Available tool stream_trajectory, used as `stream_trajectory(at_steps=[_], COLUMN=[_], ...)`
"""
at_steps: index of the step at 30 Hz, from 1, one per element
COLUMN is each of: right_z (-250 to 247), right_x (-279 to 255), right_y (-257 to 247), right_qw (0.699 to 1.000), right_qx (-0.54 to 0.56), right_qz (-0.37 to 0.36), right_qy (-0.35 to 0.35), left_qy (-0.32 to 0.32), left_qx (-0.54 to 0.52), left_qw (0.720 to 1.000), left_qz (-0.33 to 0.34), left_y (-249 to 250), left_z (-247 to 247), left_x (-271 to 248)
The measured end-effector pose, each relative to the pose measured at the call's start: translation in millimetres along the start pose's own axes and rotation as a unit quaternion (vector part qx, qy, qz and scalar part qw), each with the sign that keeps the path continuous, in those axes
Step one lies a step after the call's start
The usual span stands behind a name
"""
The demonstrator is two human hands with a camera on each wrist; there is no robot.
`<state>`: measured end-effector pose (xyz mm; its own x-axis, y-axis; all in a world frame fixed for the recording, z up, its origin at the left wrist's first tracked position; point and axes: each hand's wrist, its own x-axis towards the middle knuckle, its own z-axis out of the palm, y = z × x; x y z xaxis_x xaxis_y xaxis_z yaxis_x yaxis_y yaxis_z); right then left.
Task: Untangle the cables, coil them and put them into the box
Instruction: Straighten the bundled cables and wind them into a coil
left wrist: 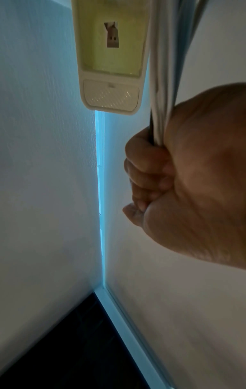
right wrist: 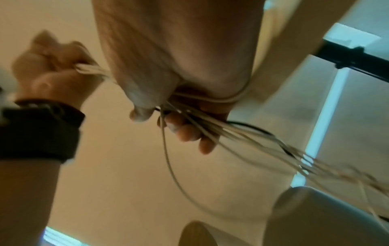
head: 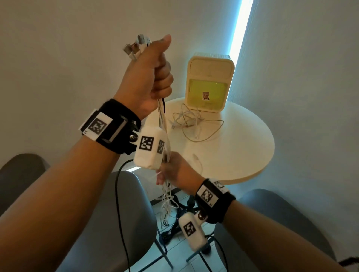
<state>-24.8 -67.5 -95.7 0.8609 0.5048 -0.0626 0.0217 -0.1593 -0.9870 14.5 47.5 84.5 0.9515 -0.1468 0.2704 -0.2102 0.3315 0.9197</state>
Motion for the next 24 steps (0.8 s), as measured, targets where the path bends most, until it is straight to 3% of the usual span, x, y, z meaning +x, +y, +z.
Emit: stream_trajectory(at_steps=[5, 10, 15, 20, 24], right_z=[10, 11, 9, -16, -75], right_x=[5, -1, -1, -12, -25], right_y=[7, 6, 8, -16, -57], right_qw=[0.996, 0.997, 0.993, 0.995, 0.964], right_qx=[0.088, -0.001, -0.047, -0.082, -0.256], right_qz=[-0.026, -0.041, -0.080, -0.060, 0.005], right_qy=[0.017, 0.066, 0.078, -0.002, -0.075], left_qy=[0.010, 0.015, 0.025, 0.049, 0.073], left_qx=[0.029, 0.084, 0.053, 0.057, 0.045], left_qw=[0.999, 0.996, 0.998, 0.997, 0.996], left_qz=[0.015, -0.007, 0.001, 0.033, 0.022], left_y=[10, 16, 15, 7, -13], left_z=[1, -9, -16, -20, -27], left_x=[-1, 1, 4, 4, -2])
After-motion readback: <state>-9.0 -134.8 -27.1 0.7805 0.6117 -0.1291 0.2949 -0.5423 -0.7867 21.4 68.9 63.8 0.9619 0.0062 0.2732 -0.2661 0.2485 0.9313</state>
